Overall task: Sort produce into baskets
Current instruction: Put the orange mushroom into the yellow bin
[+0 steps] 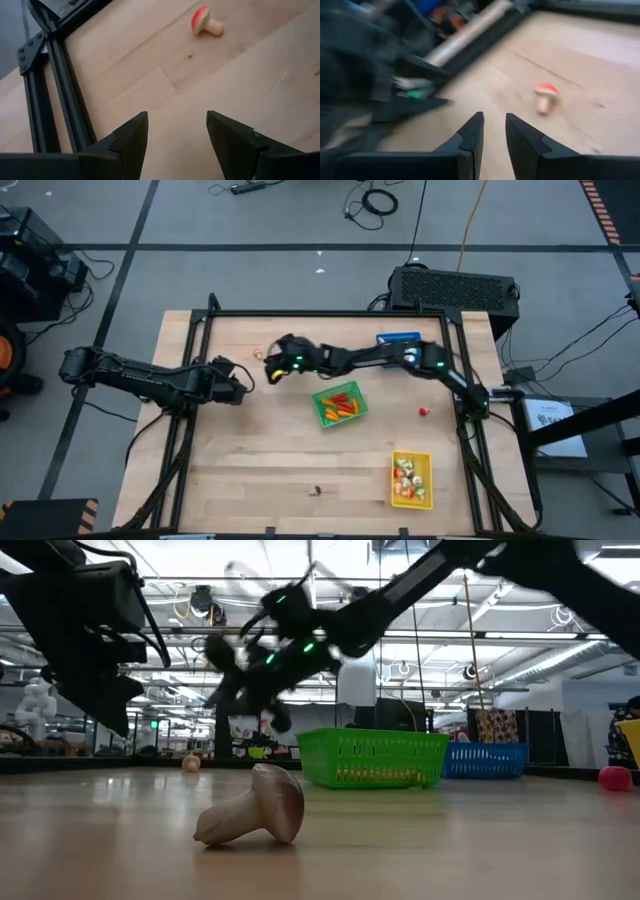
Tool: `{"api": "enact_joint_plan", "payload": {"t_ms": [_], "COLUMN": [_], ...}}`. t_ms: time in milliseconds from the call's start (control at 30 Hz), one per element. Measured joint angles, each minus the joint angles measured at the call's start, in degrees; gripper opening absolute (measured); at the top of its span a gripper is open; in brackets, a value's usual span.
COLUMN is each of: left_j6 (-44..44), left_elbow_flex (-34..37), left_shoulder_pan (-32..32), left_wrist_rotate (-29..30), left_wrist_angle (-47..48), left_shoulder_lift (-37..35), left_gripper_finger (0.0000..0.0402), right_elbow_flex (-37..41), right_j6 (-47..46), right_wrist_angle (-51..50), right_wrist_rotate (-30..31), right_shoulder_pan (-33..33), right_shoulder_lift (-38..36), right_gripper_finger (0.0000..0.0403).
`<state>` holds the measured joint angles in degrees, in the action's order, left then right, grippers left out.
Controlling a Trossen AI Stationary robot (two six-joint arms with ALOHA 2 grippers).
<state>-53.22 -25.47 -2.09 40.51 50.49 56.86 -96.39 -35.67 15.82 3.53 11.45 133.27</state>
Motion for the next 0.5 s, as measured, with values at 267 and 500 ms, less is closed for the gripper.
{"api": "enact_joint_plan", "payload": {"t_ms": [267, 500], "left_j6": [1.0, 1.1], "left_elbow_flex": [0.0, 0.0], "left_shoulder_pan": [0.0, 0.0], "left_wrist_rotate": [0.9, 1.8], "left_wrist_angle": [-0.3, -0.5], "left_shoulder_lift": [0.0, 0.0], "left_gripper_finger": [0.0210, 0.0210], "right_elbow_flex": [-23.0, -29.1], "right_j6": [0.8, 4.9], "right_wrist_angle": [-16.6, -18.4], "right_wrist_rotate": [2.5, 5.1], "right_shoulder_pan": [1.7, 2.1], "right_shoulder_lift": [14.4, 18.9], "right_gripper_finger": [0.0075, 0.0120]}}
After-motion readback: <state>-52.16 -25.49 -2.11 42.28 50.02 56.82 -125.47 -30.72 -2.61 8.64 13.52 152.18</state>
